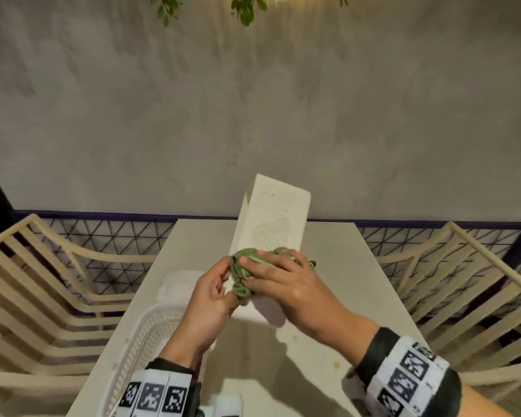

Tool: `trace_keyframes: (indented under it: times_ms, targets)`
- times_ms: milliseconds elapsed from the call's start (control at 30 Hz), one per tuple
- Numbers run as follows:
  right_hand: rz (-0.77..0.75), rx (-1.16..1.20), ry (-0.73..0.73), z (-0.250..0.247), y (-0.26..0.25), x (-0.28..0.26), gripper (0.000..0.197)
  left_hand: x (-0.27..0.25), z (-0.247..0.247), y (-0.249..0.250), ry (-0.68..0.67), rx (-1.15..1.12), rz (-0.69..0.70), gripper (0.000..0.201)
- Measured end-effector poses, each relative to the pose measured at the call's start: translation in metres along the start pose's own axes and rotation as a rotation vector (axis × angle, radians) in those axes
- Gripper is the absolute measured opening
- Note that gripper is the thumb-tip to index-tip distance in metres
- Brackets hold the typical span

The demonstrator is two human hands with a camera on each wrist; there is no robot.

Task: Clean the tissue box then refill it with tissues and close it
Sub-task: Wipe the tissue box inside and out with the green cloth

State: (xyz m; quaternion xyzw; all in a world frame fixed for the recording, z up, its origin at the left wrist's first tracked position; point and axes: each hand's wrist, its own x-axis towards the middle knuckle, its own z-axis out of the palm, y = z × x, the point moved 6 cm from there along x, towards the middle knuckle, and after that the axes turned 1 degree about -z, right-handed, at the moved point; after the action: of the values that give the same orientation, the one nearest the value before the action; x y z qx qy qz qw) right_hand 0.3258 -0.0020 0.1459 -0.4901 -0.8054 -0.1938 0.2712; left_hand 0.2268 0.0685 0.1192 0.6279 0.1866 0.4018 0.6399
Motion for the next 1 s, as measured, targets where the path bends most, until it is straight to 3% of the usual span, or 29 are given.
trace_keyframes:
  times_ms: [33,133,167,267,300,433,533,600,700,733,867,900,1000]
  targets:
    - [0.014,-0.009,-0.026,-0.005,0.009,-0.006,0.033,-0.001,0.001,0.000,-0.015,0.013,-0.009,0.043]
    - [0.274,-0.044,0.116,-0.027,0.047,0.005,0.041,-0.004,0.011,-0.008,-0.035,0.017,-0.069,0.038]
    - [0.296,-0.063,0.117,-0.027,0.041,0.011,0.037,-0.003,0.012,-0.008,-0.016,0.017,-0.066,0.039]
    - [0.082,-0.066,0.023,-0.007,0.005,-0.001,0.031,-0.001,0.006,-0.002,0.042,0.023,-0.047,0.043]
    - [0.076,-0.062,0.003,-0.011,0.008,-0.009,0.030,-0.002,0.006,-0.001,0.035,0.035,-0.051,0.042]
    - [0.386,-0.078,0.130,-0.037,0.053,0.001,0.040,-0.007,0.016,-0.009,0.014,0.095,-0.090,0.038]
    - [0.236,-0.056,0.024,-0.011,0.019,-0.002,0.040,-0.004,0.008,-0.009,0.080,0.051,-0.076,0.040]
    - [0.189,-0.032,-0.036,-0.012,0.025,-0.020,0.036,-0.006,0.006,-0.008,0.064,0.062,-0.080,0.040]
    - [0.456,-0.013,0.076,-0.031,0.066,-0.011,0.034,-0.009,0.017,-0.015,0.012,0.109,-0.118,0.039]
    - [0.475,-0.028,0.081,-0.029,0.062,-0.001,0.036,-0.008,0.018,-0.016,0.019,0.104,-0.125,0.039]
    - [0.177,0.003,-0.109,0.001,0.013,-0.011,0.040,-0.005,0.005,-0.013,0.054,0.068,-0.094,0.036]
    - [0.201,0.024,-0.126,-0.005,0.024,-0.016,0.040,-0.006,0.004,-0.012,0.028,0.066,-0.104,0.036]
    - [0.487,0.057,0.035,-0.023,0.067,-0.009,0.044,-0.007,0.009,-0.022,-0.005,0.069,-0.158,0.038]
